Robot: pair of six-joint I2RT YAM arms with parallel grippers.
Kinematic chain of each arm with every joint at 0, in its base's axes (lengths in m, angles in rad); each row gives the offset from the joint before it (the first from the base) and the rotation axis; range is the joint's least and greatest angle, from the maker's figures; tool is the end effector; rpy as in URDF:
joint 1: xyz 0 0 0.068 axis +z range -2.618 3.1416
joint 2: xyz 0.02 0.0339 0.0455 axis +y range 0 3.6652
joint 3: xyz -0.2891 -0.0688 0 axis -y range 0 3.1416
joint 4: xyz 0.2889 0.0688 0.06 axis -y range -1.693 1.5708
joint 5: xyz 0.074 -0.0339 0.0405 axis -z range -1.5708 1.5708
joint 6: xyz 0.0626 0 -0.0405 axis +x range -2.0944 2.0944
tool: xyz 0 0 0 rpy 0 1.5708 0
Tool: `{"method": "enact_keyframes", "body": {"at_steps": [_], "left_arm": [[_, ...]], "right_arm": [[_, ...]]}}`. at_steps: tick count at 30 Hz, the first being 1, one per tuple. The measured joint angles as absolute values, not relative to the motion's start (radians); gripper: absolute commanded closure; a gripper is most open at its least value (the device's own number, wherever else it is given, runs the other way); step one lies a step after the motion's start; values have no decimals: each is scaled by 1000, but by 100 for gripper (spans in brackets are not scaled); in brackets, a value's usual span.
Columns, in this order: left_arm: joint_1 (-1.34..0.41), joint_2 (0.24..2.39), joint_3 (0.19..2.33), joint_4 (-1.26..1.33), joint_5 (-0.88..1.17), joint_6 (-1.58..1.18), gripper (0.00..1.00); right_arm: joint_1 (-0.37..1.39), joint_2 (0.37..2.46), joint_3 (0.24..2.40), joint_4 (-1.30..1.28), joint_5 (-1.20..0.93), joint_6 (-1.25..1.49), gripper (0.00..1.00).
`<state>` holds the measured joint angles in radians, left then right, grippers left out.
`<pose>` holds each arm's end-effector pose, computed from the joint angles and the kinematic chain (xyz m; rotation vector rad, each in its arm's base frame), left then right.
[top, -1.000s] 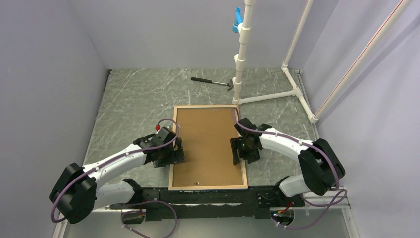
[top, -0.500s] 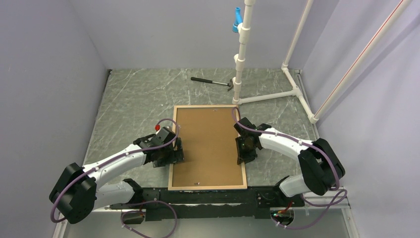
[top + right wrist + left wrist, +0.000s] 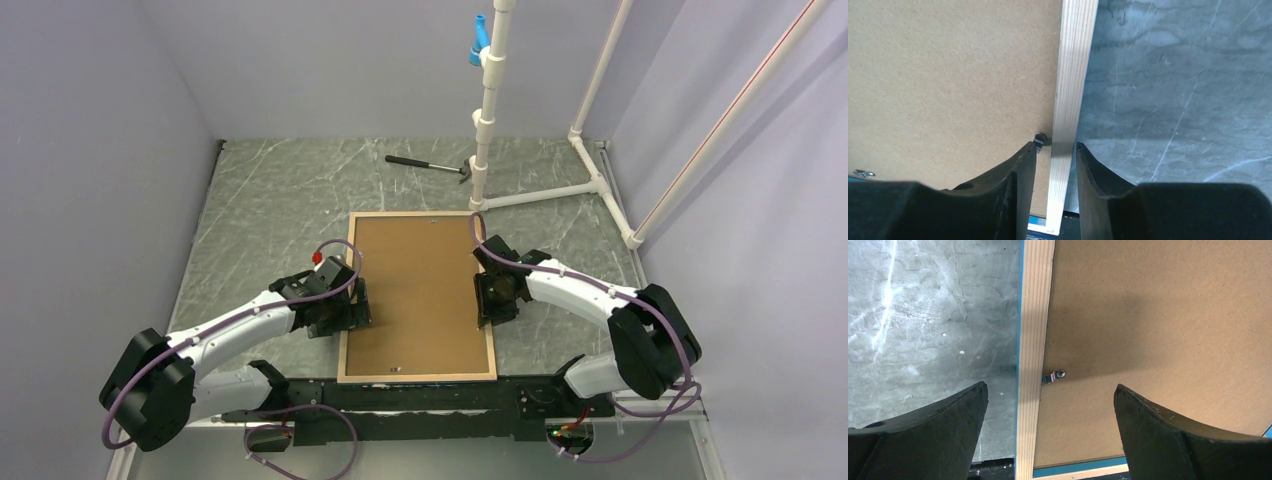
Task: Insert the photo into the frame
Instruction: Install the photo frame at the center of the board.
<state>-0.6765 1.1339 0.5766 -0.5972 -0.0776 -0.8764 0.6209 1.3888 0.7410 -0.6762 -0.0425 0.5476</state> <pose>0.1822 -0.1401 0.1488 -0.2992 2.7558 -0.3335 0.2161 0.1579 0.1389 -0.1158 2.9461 0.2540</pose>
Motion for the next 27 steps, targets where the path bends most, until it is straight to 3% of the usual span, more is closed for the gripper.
{"method": "enact_keyframes", "body": {"at_steps": [7,12,14,20,27], "left_arm": [[-677,1134,577,-598,-78,-876,2],[-677,1134,577,-599,-78,-874,3],[-677,1134,577,-599,-78,-873,3],[-677,1134,577,-599,-78,-873,3],[-677,1134,577,-603,-78,-873,3]], "right_arm": [[616,1406,746,-648,-38,547,63],[613,1408,747,-638,-57,548,50],[613,1408,747,-631,-64,547,49],[613,1411,743,-616,-68,546,57],[604,1428,742,-622,-50,546,78]]}}
